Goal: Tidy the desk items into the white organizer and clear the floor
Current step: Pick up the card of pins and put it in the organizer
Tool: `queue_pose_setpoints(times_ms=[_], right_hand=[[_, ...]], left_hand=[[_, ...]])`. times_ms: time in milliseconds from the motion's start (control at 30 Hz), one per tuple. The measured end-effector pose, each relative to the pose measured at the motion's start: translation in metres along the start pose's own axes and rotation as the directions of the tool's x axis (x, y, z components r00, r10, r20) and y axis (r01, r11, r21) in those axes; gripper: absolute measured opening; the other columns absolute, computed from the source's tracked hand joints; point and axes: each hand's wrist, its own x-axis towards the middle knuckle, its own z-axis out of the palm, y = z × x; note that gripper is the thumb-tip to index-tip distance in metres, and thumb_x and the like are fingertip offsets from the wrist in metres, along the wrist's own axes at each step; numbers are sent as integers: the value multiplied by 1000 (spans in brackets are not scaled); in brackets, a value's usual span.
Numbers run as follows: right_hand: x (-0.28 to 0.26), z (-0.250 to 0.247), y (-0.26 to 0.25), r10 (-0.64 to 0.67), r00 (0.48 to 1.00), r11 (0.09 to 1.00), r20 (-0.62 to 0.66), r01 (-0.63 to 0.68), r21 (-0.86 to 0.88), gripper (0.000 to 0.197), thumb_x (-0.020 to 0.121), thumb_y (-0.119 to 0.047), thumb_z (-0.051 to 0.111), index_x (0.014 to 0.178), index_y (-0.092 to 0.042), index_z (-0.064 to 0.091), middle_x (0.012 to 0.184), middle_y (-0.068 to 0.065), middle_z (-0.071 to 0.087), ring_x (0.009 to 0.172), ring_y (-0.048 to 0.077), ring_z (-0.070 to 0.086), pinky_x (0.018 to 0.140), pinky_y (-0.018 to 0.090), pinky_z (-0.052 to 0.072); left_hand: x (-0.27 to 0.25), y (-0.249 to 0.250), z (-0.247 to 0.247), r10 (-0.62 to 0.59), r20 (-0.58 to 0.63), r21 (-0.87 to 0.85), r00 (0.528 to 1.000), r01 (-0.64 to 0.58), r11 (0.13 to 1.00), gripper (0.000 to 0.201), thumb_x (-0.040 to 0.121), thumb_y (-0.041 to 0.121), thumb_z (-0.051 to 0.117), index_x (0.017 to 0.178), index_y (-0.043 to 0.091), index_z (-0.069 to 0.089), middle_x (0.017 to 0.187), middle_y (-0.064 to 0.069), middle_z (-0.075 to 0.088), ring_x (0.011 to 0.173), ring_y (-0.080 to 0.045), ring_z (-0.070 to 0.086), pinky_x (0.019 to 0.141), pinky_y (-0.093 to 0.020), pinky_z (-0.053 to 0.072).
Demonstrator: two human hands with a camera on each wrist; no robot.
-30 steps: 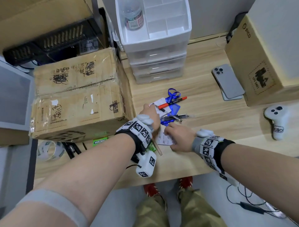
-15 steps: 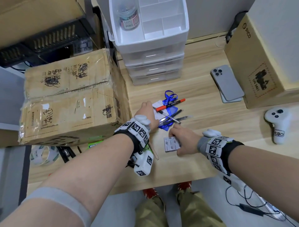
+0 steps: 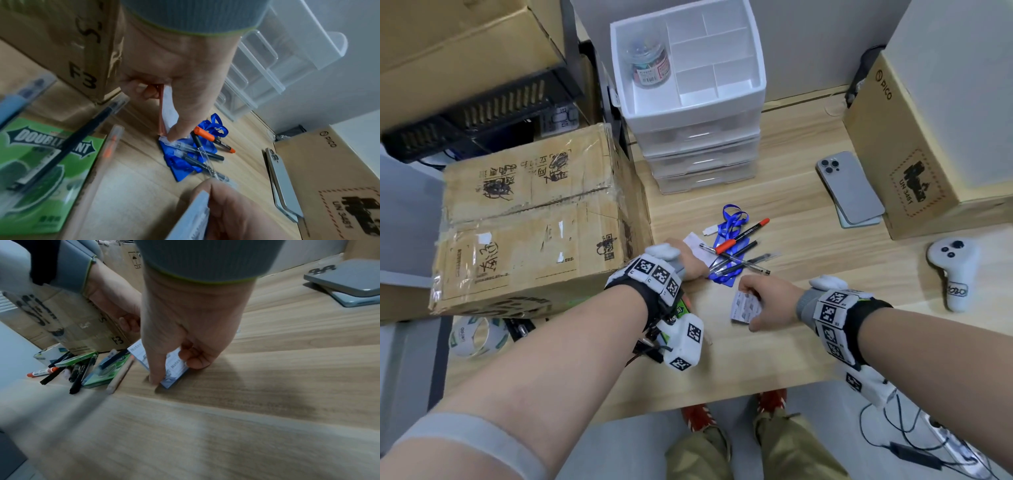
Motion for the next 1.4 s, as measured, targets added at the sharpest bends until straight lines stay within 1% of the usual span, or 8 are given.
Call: queue_pose_setpoints(times_ms=[267,400,500,600,667,900,1100,1400], right_hand=[[-8,-31,-28,79,994,983,78,-91,159,44,61,-39,84,93,-26,57,88,-10,66,81,13,64,71,29,52],[-10,-68,-55,108,994,817,-32,-70,572,34,65,-42,80,79,-15,64,80,18,73,68,23,62,59,30,44],[-11,-99,-74,278,950,674,-145,-86,733,41,67,-46,81,78,-11,64,69,12,69,65,21,58,58,28,44],[-15,-126,-98,244,951,635,-189,-10,773,21,81,-30,76,83,-12,65,68,6,61,64,18,55,60,27,42],[-17,-139,-111,200,959,649,-199,22,760,17,83,-19,74,86,-12,59,72,10,57,69,22,52,65,31,42],[-28,-174,-156,156,928,793,-339,86,603,19,78,2,65,76,-12,53,64,8,54,58,20,50,61,31,43],[-32,-186,-179,70,933,864,-353,120,488,11,82,-3,64,88,-10,57,77,10,56,70,22,54,60,29,47],[-30,-189,-199,41,927,916,-372,114,385,11,89,-15,63,92,-9,54,78,13,59,63,21,57,61,33,52]], left_hand=[[-31,-3,-23,46,-68,-71,997,-51,996,36,72,43,76,78,11,58,78,-4,60,81,-24,57,80,-35,53],[-45,0,-48,113,-203,-243,973,-162,956,75,58,50,80,113,2,61,102,-12,68,85,-26,63,81,-38,55],[-55,4,-67,223,-298,-309,928,-315,897,80,57,46,85,117,0,57,104,-10,67,90,-25,65,82,-36,56],[-76,3,-86,342,-301,-290,890,-427,856,62,64,38,82,104,-2,58,82,-3,59,64,-11,52,53,-21,44],[-86,2,-97,381,-298,-287,875,-463,839,60,62,38,80,100,-3,57,71,3,53,56,-8,47,43,-19,34],[-115,-11,-146,495,-413,-156,764,-595,789,42,68,41,72,99,13,66,88,-3,71,82,-23,69,65,-41,56],[-125,-21,-169,548,-492,-247,677,-711,658,12,80,17,79,78,17,67,71,2,61,60,-5,51,50,-9,39],[-123,-32,-182,536,-401,-201,742,-643,740,17,85,17,66,83,3,76,66,0,60,58,-8,49,49,-17,36]])
